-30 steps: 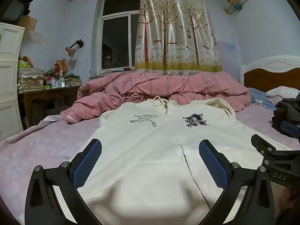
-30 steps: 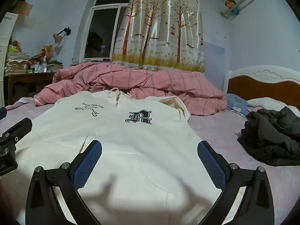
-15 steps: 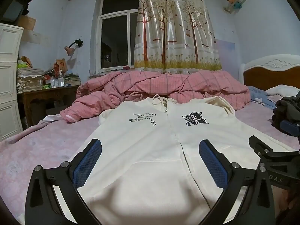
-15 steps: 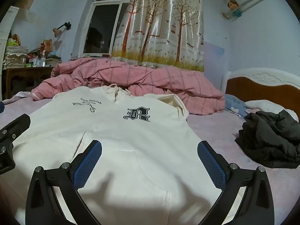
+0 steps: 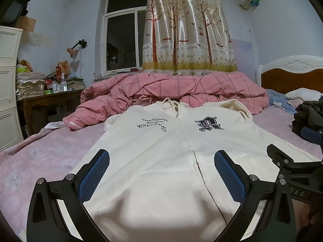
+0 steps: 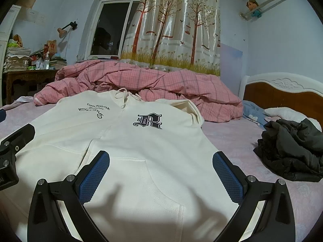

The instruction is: Fold large clothes

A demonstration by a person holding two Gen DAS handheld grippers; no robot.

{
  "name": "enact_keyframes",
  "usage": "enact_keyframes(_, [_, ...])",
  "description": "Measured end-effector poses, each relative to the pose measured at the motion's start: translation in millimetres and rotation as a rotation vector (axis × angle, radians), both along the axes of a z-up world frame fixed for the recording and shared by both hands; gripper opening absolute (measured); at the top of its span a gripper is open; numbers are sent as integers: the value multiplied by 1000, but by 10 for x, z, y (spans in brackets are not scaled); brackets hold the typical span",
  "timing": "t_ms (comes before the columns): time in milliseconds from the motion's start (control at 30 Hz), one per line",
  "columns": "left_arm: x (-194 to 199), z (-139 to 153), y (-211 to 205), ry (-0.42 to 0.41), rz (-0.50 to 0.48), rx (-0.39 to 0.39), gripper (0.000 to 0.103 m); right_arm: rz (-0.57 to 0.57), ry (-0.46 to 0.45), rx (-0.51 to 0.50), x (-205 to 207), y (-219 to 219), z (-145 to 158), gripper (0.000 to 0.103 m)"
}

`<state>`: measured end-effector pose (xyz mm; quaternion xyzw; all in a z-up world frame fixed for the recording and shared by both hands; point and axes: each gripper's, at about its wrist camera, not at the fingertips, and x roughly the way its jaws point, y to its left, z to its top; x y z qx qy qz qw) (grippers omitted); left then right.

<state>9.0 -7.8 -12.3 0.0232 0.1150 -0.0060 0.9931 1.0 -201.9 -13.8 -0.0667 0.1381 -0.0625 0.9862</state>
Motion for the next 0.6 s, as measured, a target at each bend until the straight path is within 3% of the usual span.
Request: enact_keyframes(600, [21, -21, -5, 9, -2, 0, 103, 1, 1, 6, 6, 28, -20, 102])
